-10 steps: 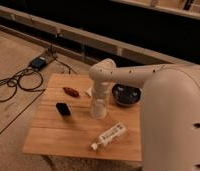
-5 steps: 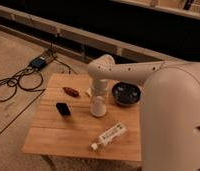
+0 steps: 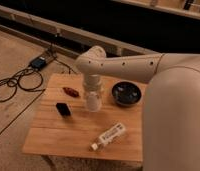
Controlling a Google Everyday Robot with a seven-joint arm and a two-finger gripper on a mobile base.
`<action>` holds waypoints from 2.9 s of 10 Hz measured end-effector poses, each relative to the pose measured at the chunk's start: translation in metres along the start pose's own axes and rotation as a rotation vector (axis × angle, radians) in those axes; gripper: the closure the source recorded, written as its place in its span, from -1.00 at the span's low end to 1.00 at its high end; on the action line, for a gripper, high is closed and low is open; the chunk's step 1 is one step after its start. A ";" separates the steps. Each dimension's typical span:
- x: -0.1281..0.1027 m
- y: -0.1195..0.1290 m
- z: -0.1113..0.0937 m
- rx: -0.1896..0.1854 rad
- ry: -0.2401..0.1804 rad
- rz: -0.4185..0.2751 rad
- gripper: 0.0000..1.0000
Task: Place the ceramic cup over the eraser
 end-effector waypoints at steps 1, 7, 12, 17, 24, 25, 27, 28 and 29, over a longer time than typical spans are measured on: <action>0.000 0.007 -0.009 -0.001 -0.013 -0.016 1.00; 0.004 0.074 -0.064 -0.058 -0.086 -0.161 1.00; 0.006 0.123 -0.065 -0.121 -0.095 -0.258 1.00; 0.005 0.149 -0.051 -0.149 -0.084 -0.331 1.00; -0.002 0.159 -0.004 -0.158 -0.066 -0.398 0.81; -0.002 0.159 0.004 -0.160 -0.060 -0.408 0.58; -0.001 0.159 0.019 -0.168 -0.049 -0.420 0.18; 0.000 0.158 0.026 -0.173 -0.042 -0.422 -0.01; 0.001 0.158 0.033 -0.180 -0.037 -0.422 -0.22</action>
